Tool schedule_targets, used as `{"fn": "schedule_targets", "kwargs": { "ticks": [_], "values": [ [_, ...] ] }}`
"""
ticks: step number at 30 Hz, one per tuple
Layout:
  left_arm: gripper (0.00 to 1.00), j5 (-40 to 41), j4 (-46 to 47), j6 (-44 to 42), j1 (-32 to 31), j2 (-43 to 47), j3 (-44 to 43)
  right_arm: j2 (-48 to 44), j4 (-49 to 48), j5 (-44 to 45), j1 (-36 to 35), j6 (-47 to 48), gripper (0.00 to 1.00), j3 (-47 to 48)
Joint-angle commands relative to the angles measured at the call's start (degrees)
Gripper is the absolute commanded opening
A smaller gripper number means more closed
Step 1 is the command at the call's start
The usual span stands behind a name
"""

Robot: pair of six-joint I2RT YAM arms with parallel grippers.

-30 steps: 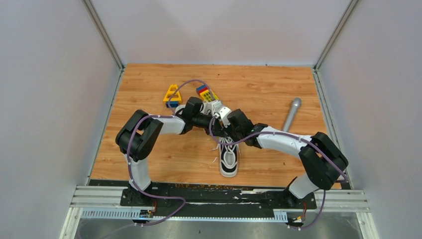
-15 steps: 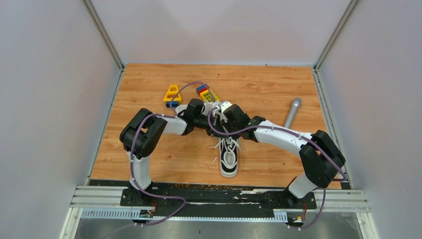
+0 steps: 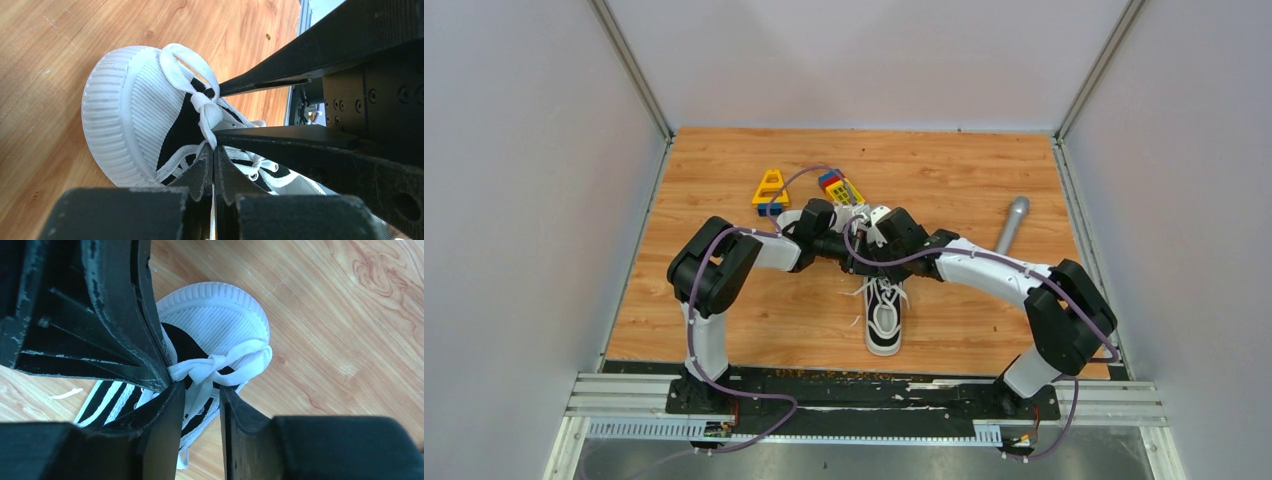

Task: Tie the shoes
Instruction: Cross the shoelace with the shoelace.

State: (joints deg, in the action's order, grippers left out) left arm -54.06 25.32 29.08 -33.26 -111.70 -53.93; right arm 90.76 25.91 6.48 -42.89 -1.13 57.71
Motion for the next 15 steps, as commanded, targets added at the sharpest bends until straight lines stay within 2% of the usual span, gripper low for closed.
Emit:
{"fn": "schedule_targets", "kwargs": {
  "ticks": [1,12,15],
  "values": [
    [0.00,0.7,2.3,0.2,0.0,-0.9,-1.9,-2.0,3.0,-3.8,1.3,-0.9,0.34,3.3],
    [0.00,0.6,1.8,-0.4,0.0,-0.8,-1.9,-4.8,6.9,-18.1,6.7,4.0,0.48,5.1],
    [0.00,0.5,1.7,-0.5,0.0,-0.8,-2.0,-5.3,6.8,-21.3,10.0,5.2,0.49,6.1]
  ]
}}
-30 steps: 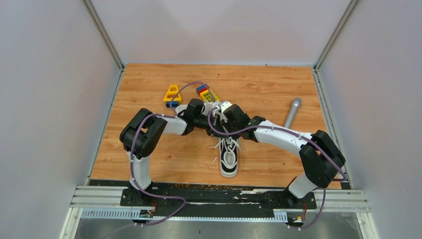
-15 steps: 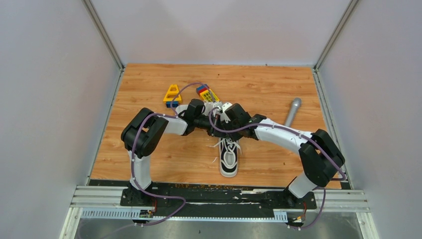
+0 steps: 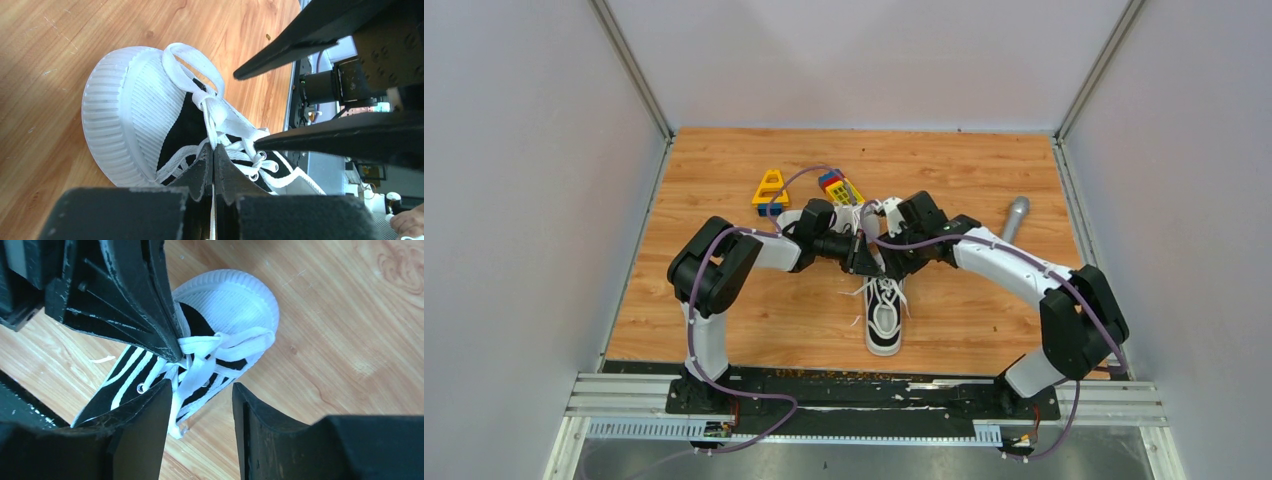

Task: Tie the shoes
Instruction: Cross the shoelace with the shoelace.

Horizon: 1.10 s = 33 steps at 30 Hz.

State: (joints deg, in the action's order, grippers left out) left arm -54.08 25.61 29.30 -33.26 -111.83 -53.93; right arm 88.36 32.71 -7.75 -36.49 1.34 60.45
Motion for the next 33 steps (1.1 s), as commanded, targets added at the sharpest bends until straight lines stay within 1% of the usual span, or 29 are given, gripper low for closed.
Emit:
{"fn": "schedule_targets", "kwargs": {
  "ticks": [1,3,7,10,12,14,17,20,25,33],
  "values": [
    [0.00,0.6,1.3,-0.8,0.0,-0.7,-2.1,-2.8,0.0,-8.8,4.9,3.1,0.49,3.8],
    [0.00,0.5,1.2,-0.9,0.0,-0.7,-2.2,-2.1,-0.1,-11.5,7.0,3.4,0.49,4.6],
    [0.00,0.2,1.0,-1.2,0.0,-0.8,-2.3,0.3,-0.2,-14.1,8.9,5.8,0.40,5.4],
    [0.00,-0.2,1.1,-1.3,0.0,-0.8,-2.4,1.9,1.1,-18.9,9.4,9.4,0.34,5.5],
    [0.00,-0.7,1.2,-1.3,0.0,-0.8,-2.4,2.4,1.9,-23.8,9.5,11.9,0.31,5.2],
    [0.00,-0.9,1.2,-1.4,0.0,-0.7,-2.5,2.5,2.3,-25.8,9.5,12.7,0.31,4.7],
    [0.00,-1.1,1.2,-1.6,0.0,-0.6,-2.4,3.7,2.4,-24.5,9.5,11.4,0.34,4.7],
    [0.00,-1.2,1.1,-1.6,0.0,-0.6,-2.3,4.2,2.0,-23.3,9.5,11.1,0.35,4.6],
    [0.00,-1.4,0.7,-2.1,0.0,-0.4,-2.3,5.6,1.2,-21.2,9.6,10.6,0.33,4.6],
    [0.00,-1.6,0.2,-2.7,0.0,0.0,-2.3,7.9,0.1,-21.4,9.6,10.2,0.30,4.5]
  ]
}}
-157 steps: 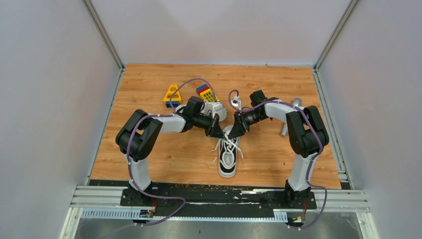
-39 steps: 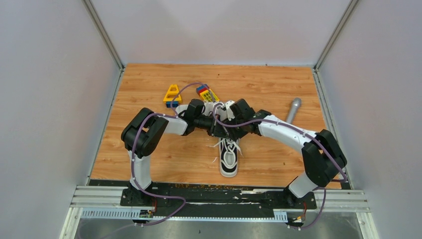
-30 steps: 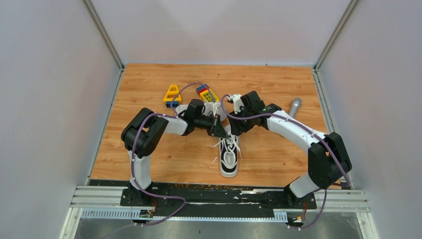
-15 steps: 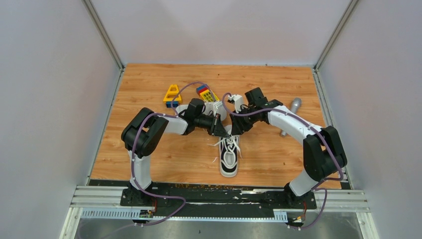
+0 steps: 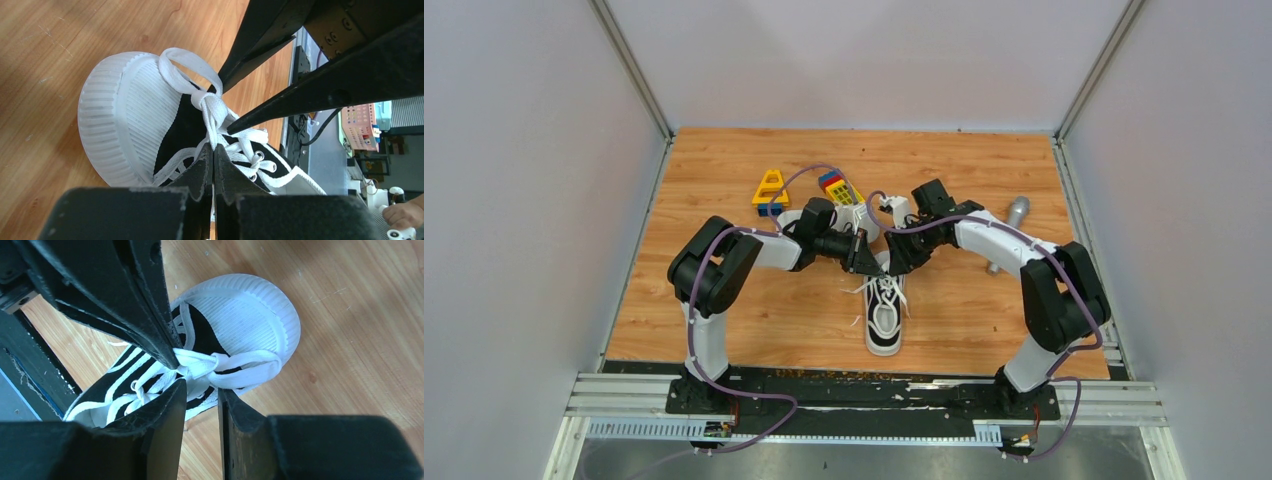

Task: Tie the shoes
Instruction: Cross the shoelace with the shoelace.

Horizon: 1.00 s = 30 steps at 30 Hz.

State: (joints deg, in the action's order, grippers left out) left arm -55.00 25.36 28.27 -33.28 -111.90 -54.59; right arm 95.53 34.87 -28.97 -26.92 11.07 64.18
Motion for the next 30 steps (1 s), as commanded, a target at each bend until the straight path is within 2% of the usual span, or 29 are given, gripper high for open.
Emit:
{"fn": "schedule_targets", "kwargs": {
  "ticks": [1,4,7,11,23,30],
  "values": [
    [0.00,-0.7,0.4,-1.7,0.0,0.1,-1.6,1.0,-2.0,-0.5,0.0,0.5,0.30,0.8],
    [0.00,-0.8,0.3,-1.8,0.0,0.1,-1.6,1.3,-2.1,-2.0,0.0,0.4,0.26,0.9],
    [0.00,-0.9,0.3,-1.5,0.0,0.1,-1.8,1.1,-2.0,-2.6,0.0,-0.1,0.17,0.9],
    [0.00,-1.4,2.3,0.8,0.0,0.3,-2.0,-1.1,-1.9,-2.8,0.1,-0.5,0.00,0.1],
    [0.00,-3.3,11.9,7.3,-0.1,-1.9,-2.8,-3.8,-2.3,-2.4,0.1,-3.8,0.00,-1.7],
    [0.00,-3.0,8.6,5.3,-0.2,-2.2,-3.7,-1.8,-2.6,1.6,0.1,-5.3,0.00,-0.6]
  ]
}}
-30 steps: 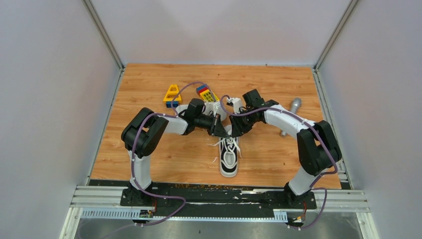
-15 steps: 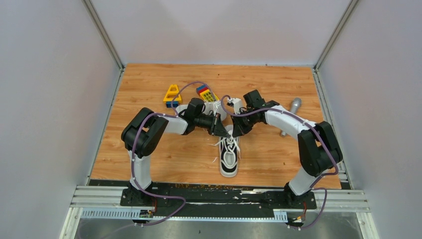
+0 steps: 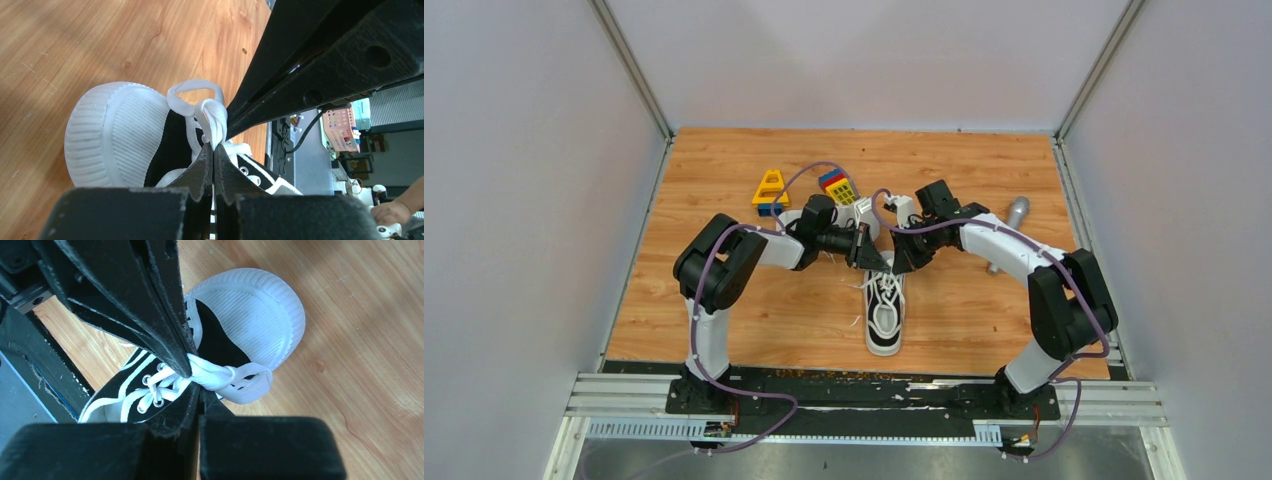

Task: Tie the shoes
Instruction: Cross the shoelace with the shoelace.

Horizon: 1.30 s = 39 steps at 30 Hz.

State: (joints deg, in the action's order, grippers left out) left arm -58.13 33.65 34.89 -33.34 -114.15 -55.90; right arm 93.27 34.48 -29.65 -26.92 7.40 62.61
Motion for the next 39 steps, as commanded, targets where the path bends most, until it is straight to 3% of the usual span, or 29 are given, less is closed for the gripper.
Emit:
{"fn": "schedule_targets", "kwargs": {
  "ticks": [1,7,15,20,25,28,39],
  "values": [
    [0.00,0.4,-0.6,-1.6,-0.1,0.2,-2.4,0.8,-2.3,3.0,0.1,-1.7,0.00,1.1],
    [0.00,2.1,-7.1,-5.4,-0.1,2.2,-2.2,2.7,-2.1,6.4,0.1,-3.2,0.00,2.4],
    [0.00,-1.2,1.2,-0.2,-0.5,2.1,-1.1,3.6,-2.0,6.5,0.1,-3.8,0.00,3.7],
    [0.00,-0.9,1.5,1.6,-1.0,0.4,-3.4,3.6,-1.5,6.7,0.0,-3.6,0.00,3.6],
    [0.00,3.3,-7.6,-2.3,-1.6,-0.6,-6.3,3.3,-0.9,7.7,0.0,-4.2,0.00,3.8],
    [0.00,8.2,-19.2,-8.9,-2.2,-0.8,-8.6,2.9,0.9,9.0,0.0,-4.3,0.00,4.8],
    [0.00,13.2,-25.9,-13.1,-2.2,-0.5,-9.4,0.5,4.0,11.1,0.2,-4.8,0.00,5.1]
  ]
}}
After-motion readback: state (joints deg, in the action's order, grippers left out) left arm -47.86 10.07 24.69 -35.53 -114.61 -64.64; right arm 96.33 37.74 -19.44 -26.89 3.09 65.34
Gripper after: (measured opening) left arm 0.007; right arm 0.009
